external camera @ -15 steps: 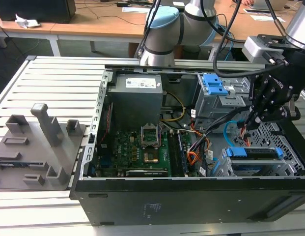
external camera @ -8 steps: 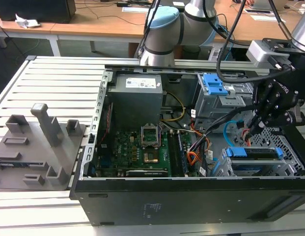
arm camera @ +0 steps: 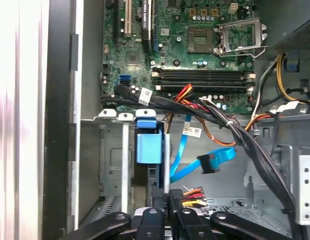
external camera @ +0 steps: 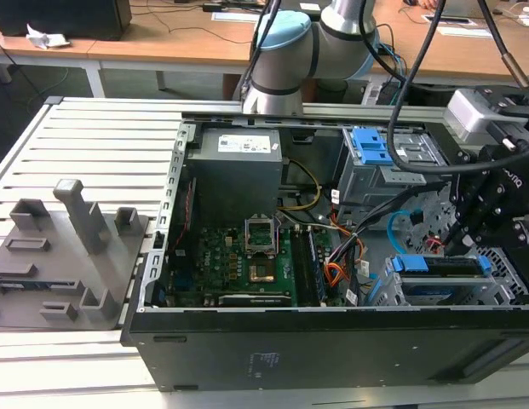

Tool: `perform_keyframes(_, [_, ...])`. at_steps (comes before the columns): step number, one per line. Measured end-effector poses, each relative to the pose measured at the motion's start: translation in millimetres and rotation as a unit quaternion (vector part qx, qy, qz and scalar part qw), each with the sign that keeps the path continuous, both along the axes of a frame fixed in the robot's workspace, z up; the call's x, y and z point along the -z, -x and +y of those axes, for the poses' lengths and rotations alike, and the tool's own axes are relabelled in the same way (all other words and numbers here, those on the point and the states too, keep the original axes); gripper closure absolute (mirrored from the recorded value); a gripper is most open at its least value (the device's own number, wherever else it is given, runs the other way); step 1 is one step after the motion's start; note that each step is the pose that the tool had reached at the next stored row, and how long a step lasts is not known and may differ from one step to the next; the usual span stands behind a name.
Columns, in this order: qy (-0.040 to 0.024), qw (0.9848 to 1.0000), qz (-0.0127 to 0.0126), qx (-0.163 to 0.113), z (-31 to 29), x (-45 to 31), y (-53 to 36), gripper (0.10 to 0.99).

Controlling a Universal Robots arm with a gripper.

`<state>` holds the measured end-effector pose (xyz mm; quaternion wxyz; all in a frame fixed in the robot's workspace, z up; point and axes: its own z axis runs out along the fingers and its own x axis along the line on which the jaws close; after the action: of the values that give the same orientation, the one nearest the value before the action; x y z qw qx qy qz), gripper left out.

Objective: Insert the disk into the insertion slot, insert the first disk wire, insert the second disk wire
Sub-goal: 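Insert the first disk wire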

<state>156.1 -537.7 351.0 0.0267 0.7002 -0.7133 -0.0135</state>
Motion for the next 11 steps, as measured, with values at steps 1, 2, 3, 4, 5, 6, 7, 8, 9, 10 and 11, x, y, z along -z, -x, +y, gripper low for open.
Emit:
perform_keyframes(1, [0.0000, 1.0000, 0.0000, 0.000, -4.5, 0.0, 0.0, 0.922])
perform_keyframes(2, [0.0000, 1.0000, 0.0000, 0.000, -8.1, -0.1, 0.0, 0.922])
perform_keyframes(3, [0.0000, 1.0000, 0.0000, 0.000, -10.3, 0.0, 0.0, 0.922])
perform_keyframes(4, [0.0000, 1.0000, 0.0000, 0.000, -12.6, 0.0, 0.0, 0.922])
perform_keyframes(5, [0.0000, 1.0000, 0.0000, 0.000, -15.7, 0.0, 0.0, 0.922])
perform_keyframes(6, [0.0000, 1.0000, 0.0000, 0.000, -17.5, 0.0, 0.0, 0.922])
perform_keyframes(7, [0.0000, 1.0000, 0.0000, 0.000, -21.6, 0.0, 0.0, 0.922])
perform_keyframes(8, [-0.0001, 1.0000, 0.0000, 0.000, -22.7, 0.1, 0.0, 0.922])
perform_keyframes(9, [-0.0002, 1.0000, 0.0000, 0.000, -22.7, 0.1, 0.0, 0.922])
perform_keyframes(10, [-0.0048, 1.0000, 0.0000, 0.000, -22.8, 0.2, 0.0, 0.922])
perform_keyframes(11, [-0.0202, 0.9998, 0.0000, 0.000, -22.8, 0.2, 0.0, 0.922])
